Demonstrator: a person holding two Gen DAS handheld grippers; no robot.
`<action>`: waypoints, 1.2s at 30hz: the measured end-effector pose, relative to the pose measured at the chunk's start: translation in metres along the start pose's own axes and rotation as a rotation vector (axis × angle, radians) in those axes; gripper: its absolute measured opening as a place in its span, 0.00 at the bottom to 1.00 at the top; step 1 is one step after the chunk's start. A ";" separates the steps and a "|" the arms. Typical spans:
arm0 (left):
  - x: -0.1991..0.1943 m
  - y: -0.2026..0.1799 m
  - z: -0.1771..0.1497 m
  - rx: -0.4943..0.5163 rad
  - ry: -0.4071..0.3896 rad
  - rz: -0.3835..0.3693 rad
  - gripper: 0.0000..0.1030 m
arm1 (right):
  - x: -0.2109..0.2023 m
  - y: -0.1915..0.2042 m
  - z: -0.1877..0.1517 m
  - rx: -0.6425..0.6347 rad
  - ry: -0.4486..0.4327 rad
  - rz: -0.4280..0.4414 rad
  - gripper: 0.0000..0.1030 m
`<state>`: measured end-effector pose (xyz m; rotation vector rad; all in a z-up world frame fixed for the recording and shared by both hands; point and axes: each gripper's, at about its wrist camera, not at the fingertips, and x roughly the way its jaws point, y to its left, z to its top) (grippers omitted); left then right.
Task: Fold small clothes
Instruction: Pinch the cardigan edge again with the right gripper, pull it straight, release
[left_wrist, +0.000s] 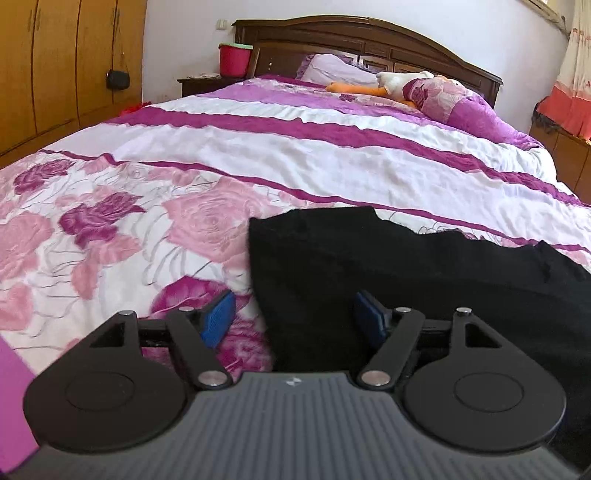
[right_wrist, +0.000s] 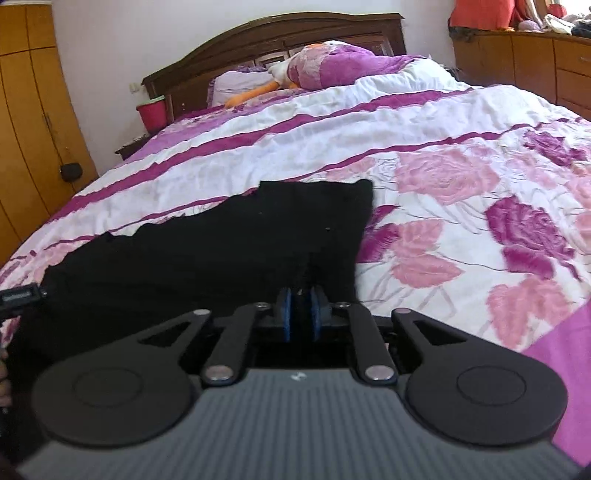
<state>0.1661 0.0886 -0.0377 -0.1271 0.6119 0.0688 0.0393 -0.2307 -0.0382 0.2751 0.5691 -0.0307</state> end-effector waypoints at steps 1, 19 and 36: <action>-0.006 0.003 0.000 0.004 0.006 -0.001 0.73 | -0.004 -0.003 0.001 0.026 0.005 0.005 0.13; -0.135 0.053 -0.053 -0.070 0.076 -0.065 0.73 | -0.099 -0.007 -0.028 0.076 0.051 0.129 0.48; -0.200 0.051 -0.125 -0.025 0.195 -0.185 0.73 | -0.143 0.001 -0.087 -0.010 0.174 0.037 0.48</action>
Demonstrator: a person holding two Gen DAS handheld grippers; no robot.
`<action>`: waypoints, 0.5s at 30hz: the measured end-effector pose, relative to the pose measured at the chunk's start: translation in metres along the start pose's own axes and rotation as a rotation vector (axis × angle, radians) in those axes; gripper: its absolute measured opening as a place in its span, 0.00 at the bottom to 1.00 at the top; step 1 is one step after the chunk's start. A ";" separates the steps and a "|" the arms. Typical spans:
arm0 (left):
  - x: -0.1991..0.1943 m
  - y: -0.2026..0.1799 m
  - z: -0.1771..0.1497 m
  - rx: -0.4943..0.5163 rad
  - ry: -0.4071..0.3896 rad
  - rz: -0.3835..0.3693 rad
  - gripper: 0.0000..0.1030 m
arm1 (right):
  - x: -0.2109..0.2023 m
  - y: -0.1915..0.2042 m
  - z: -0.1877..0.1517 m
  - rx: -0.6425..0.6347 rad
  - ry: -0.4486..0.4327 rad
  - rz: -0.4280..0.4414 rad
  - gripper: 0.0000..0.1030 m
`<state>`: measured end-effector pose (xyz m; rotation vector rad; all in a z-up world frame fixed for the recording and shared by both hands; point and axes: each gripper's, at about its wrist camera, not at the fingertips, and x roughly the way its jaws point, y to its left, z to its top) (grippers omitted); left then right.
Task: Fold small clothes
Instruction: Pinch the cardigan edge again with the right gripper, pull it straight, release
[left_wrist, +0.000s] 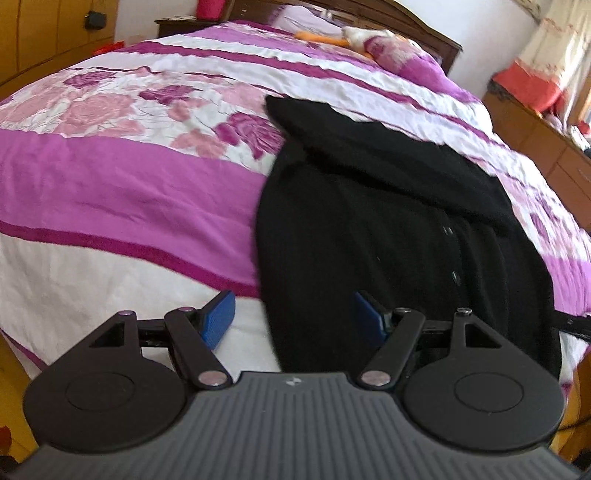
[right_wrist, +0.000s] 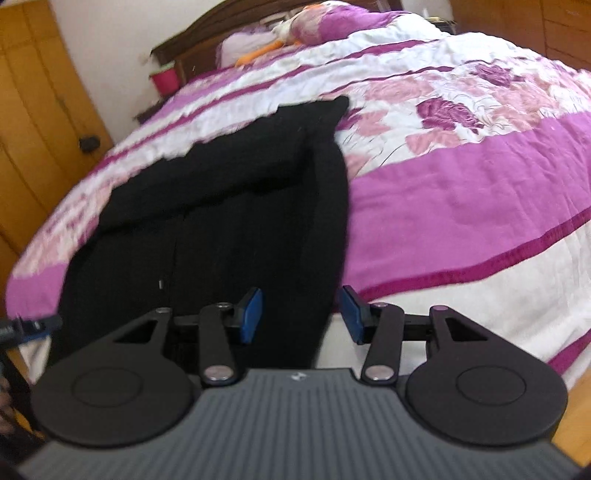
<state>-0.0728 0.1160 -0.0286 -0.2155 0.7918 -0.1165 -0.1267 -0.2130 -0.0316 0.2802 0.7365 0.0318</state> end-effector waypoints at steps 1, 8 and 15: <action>-0.001 -0.002 -0.002 0.007 0.006 -0.003 0.73 | 0.000 0.000 0.000 0.000 0.000 0.000 0.48; -0.008 -0.007 -0.014 0.040 0.027 -0.004 0.73 | 0.010 0.034 -0.015 -0.231 0.004 -0.151 0.46; -0.006 -0.002 -0.017 0.058 0.053 0.012 0.73 | -0.009 0.006 -0.016 -0.149 0.002 -0.158 0.45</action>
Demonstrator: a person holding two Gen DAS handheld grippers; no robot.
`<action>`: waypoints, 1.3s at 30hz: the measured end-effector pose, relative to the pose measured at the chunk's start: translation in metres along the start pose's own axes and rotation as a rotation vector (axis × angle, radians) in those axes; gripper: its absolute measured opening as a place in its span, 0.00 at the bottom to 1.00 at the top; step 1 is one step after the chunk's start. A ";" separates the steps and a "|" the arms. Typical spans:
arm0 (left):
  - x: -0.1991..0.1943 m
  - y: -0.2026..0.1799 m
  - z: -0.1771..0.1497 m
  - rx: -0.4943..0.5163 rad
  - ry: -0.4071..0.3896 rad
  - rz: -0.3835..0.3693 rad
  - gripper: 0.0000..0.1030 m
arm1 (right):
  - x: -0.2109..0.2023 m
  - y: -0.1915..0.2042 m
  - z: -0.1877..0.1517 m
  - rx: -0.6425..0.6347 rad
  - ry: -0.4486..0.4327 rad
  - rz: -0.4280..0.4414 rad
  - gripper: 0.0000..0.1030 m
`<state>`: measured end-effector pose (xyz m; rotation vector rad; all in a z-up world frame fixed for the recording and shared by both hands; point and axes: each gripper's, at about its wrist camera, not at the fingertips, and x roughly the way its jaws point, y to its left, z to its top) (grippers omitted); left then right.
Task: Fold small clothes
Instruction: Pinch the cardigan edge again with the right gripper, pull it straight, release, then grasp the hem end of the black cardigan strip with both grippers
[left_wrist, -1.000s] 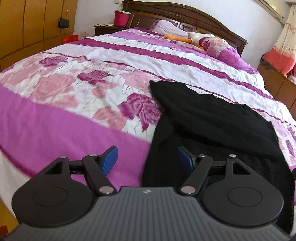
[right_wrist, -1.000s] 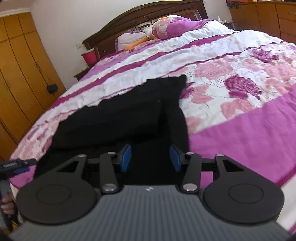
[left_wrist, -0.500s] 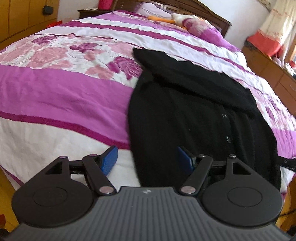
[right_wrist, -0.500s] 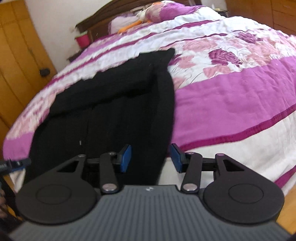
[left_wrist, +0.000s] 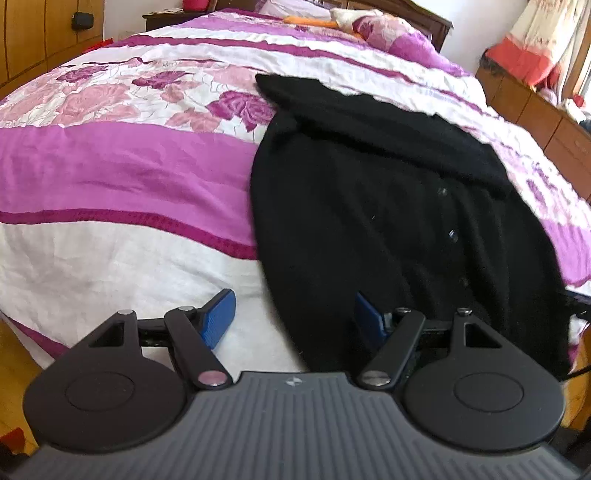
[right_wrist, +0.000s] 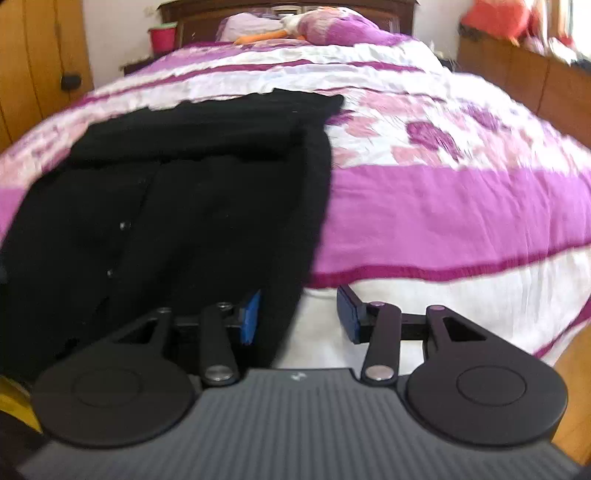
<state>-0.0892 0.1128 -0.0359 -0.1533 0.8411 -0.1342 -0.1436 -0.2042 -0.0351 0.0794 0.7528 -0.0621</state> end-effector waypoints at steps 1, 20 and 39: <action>0.001 -0.001 -0.001 0.009 -0.001 0.004 0.73 | -0.001 -0.010 -0.004 0.038 0.006 0.015 0.45; 0.016 -0.013 -0.012 0.013 0.038 -0.179 0.72 | 0.002 -0.017 -0.016 0.082 0.003 0.053 0.49; 0.026 -0.011 -0.015 0.017 0.056 -0.214 0.32 | -0.011 -0.015 -0.023 0.079 -0.021 0.138 0.11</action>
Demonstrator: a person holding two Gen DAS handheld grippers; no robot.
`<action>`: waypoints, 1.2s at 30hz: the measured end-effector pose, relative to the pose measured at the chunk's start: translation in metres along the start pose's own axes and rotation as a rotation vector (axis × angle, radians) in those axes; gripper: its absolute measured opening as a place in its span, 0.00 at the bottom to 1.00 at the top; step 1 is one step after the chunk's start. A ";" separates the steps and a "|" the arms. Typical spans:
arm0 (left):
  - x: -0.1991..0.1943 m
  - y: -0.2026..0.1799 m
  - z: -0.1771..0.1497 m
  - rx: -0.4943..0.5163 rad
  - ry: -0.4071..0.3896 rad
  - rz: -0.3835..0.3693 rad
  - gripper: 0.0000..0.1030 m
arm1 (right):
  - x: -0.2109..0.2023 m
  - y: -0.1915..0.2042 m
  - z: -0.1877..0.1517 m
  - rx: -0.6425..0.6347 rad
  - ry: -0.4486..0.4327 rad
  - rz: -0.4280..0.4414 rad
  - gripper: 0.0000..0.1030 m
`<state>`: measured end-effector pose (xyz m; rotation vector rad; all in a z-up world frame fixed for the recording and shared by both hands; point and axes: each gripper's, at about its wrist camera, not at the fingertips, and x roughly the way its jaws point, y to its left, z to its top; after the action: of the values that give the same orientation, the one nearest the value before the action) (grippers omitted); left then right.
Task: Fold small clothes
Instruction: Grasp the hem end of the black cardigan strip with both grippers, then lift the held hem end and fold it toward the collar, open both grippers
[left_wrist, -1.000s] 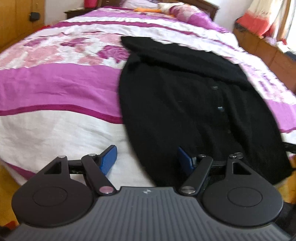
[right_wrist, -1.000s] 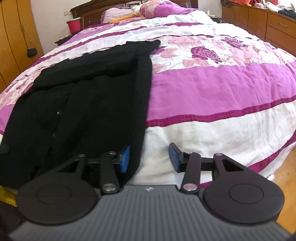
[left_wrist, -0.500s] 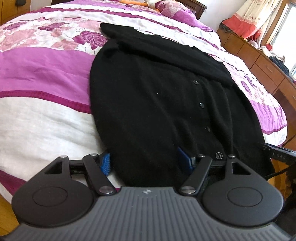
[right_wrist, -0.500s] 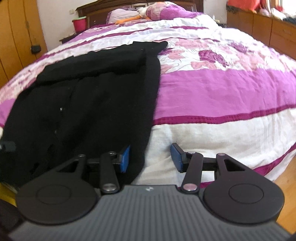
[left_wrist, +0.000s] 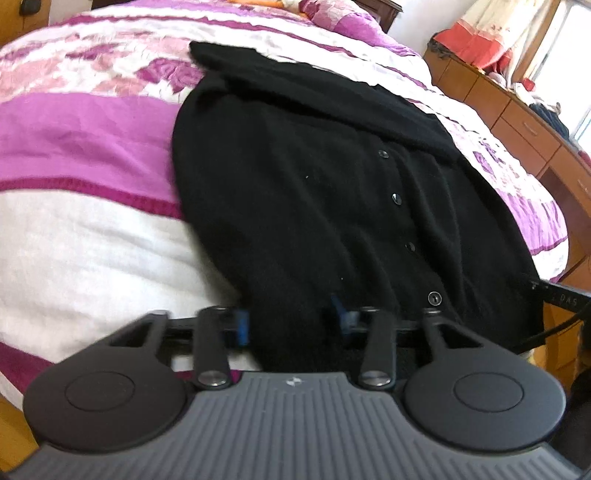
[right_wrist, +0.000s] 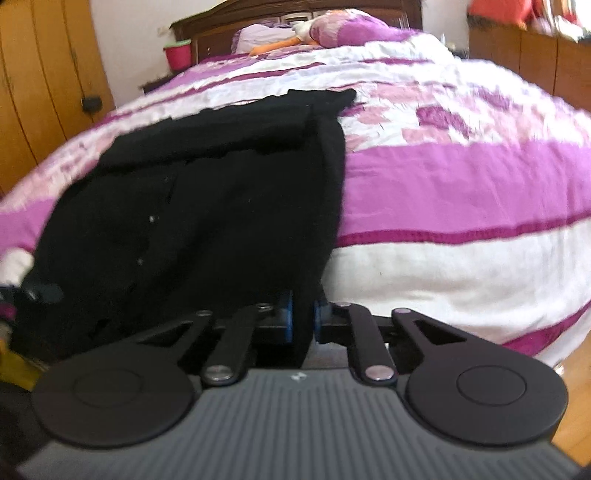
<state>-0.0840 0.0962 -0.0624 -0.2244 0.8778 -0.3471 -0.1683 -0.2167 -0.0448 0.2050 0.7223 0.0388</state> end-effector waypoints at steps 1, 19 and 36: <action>0.000 0.002 0.000 -0.015 0.001 -0.002 0.22 | 0.000 0.000 0.000 0.000 0.000 0.000 0.11; -0.044 0.011 0.043 -0.216 -0.214 -0.240 0.07 | -0.009 -0.052 0.024 0.516 -0.124 0.506 0.07; -0.065 -0.003 0.142 -0.327 -0.470 -0.190 0.07 | 0.017 -0.067 0.105 0.655 -0.353 0.604 0.07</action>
<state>-0.0117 0.1254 0.0728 -0.6674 0.4430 -0.3076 -0.0886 -0.2989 0.0072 1.0276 0.2782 0.3355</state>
